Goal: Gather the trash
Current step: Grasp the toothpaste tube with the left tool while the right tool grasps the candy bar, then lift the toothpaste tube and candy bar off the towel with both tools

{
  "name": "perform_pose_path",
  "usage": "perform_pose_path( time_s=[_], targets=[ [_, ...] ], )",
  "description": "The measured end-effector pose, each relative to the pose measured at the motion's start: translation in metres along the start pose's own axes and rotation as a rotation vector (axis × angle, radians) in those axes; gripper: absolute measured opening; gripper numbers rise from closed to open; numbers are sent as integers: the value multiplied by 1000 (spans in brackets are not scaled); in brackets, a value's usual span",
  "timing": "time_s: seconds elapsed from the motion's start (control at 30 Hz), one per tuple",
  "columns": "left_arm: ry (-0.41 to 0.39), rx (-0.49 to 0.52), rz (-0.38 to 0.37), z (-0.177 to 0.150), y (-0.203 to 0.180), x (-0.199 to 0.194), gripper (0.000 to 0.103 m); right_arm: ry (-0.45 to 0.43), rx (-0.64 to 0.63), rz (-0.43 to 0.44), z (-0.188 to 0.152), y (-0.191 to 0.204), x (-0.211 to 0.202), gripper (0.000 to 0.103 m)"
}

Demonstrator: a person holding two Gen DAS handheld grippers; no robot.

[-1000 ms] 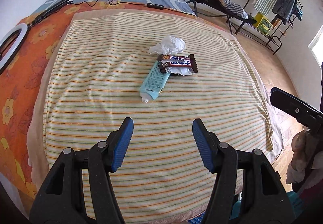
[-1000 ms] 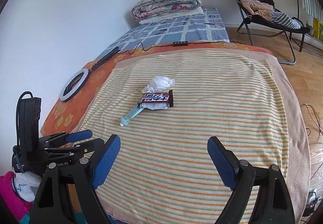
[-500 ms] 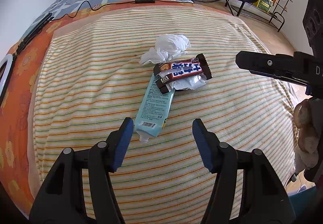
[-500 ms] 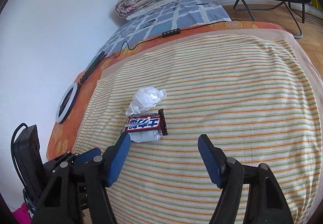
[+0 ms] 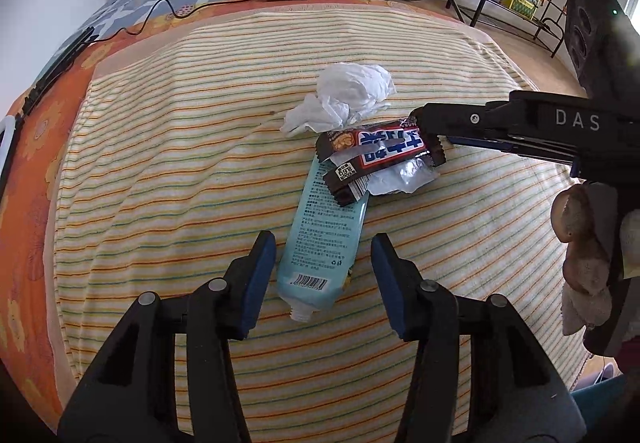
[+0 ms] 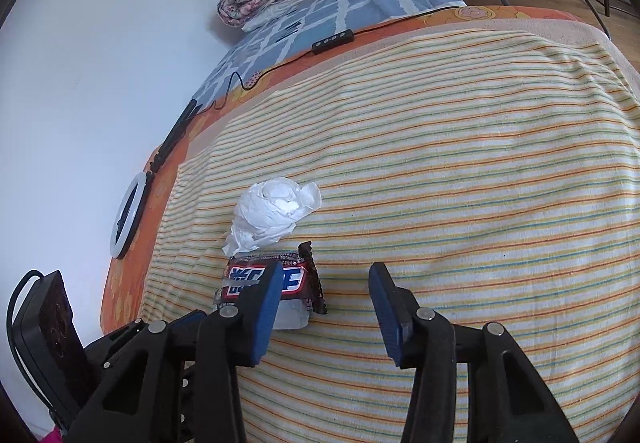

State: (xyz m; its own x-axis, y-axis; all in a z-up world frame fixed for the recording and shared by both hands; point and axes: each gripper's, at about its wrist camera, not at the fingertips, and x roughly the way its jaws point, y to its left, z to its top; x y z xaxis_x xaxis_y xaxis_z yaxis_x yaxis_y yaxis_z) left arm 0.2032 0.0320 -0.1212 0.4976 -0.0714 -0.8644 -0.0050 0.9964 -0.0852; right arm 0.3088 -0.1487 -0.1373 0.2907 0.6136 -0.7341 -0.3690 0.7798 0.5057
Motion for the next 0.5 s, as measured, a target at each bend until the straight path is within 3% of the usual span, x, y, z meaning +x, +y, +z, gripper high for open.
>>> perform_pose_path(
  time_s=[0.07,0.2,0.37,0.5],
  targets=[
    [0,-6,-4,1,2,0,40,-2,3,5,1,1,4,45],
    [-1,-23,-24,2,8,-2,37,-9,11,3,2,2,9,37],
    [2,-27,-24,4,12,-2,22,-8,12,7,1,2,10,19],
    [-2,-38,-29,3,14,-3,19,-12,12,10,1,3,10,5]
  ],
)
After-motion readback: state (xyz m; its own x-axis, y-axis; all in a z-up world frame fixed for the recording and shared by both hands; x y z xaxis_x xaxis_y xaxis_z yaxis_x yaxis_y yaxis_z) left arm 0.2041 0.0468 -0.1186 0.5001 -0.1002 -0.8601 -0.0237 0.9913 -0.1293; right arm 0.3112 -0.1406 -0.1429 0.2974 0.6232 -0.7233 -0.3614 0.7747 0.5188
